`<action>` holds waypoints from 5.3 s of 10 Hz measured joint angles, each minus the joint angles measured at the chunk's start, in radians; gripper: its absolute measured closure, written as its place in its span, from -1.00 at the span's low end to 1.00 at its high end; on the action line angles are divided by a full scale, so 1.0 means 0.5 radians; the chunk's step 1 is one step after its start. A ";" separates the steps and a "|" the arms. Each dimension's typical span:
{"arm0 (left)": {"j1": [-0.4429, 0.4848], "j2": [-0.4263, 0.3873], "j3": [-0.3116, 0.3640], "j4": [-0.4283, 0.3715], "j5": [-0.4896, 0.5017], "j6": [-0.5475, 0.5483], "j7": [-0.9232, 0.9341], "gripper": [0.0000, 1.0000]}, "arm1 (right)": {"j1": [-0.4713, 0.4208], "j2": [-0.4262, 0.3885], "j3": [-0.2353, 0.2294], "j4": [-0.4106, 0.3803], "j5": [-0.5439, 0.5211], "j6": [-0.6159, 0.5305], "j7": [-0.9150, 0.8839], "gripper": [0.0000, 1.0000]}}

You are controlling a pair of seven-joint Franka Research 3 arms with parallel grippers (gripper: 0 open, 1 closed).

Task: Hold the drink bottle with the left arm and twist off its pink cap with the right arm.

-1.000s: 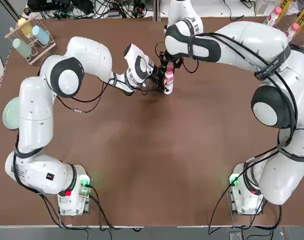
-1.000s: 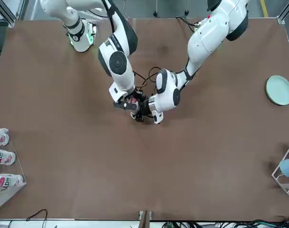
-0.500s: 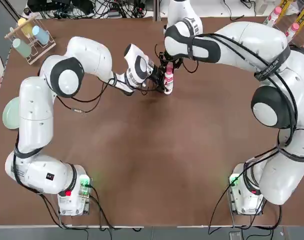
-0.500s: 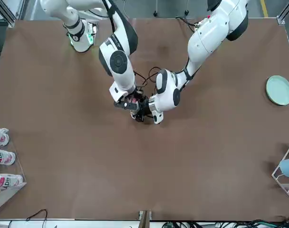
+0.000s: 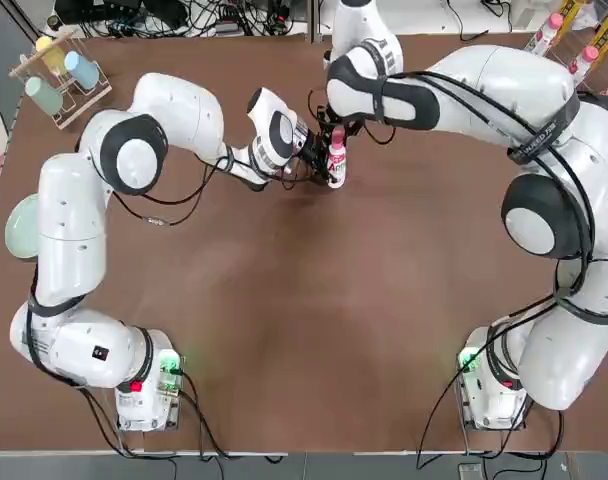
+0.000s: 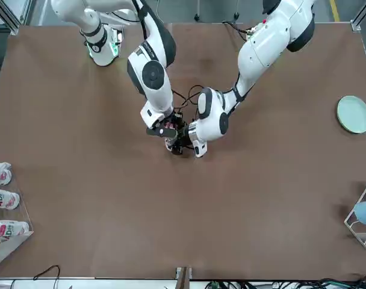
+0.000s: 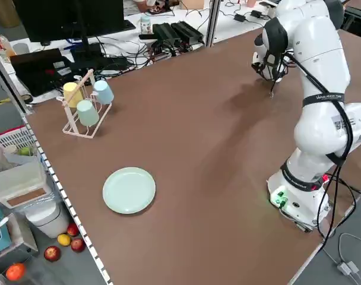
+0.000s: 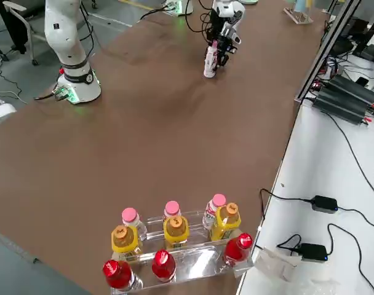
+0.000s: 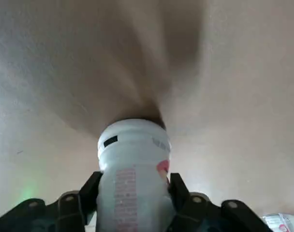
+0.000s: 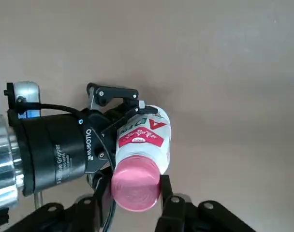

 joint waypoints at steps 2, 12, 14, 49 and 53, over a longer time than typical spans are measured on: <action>0.000 0.000 0.000 0.000 -0.001 0.000 -0.003 -0.25 | 0.000 0.000 -0.002 0.000 -0.001 0.001 -0.123 0.13; 0.000 0.001 0.000 0.002 -0.003 0.000 -0.016 -0.25 | 0.007 0.000 -0.003 0.000 -0.038 0.005 -0.603 0.13; 0.000 0.001 0.000 0.002 -0.003 0.000 -0.016 -0.25 | 0.008 0.000 -0.003 0.000 -0.044 0.005 -0.666 0.13; 0.003 0.002 0.000 0.004 -0.005 -0.004 -0.024 -0.25 | 0.031 0.000 0.009 0.000 -0.164 0.030 -1.501 0.13; 0.003 0.003 0.000 0.004 -0.006 -0.004 -0.024 -0.25 | 0.031 0.000 0.008 0.000 -0.164 0.030 -1.502 0.13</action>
